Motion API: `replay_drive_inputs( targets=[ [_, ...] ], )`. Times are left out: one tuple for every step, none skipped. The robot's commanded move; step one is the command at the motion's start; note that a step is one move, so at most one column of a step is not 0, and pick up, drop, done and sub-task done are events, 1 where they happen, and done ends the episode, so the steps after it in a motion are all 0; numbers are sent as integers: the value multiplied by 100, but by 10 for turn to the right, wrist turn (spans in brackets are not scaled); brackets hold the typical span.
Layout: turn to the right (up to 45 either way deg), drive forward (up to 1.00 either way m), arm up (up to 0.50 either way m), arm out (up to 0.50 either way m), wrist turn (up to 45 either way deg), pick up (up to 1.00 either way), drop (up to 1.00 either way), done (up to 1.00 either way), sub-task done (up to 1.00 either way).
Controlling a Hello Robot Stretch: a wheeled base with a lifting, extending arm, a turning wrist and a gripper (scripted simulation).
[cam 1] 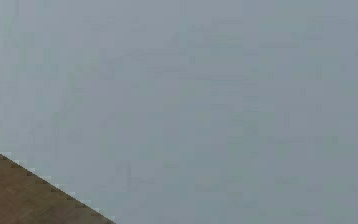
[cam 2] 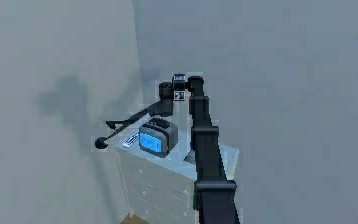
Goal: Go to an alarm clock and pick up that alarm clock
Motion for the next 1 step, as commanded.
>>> replay_drive_inputs(
  targets=[
    [0,0,0,0,450,0,0,0,0]
  ],
)
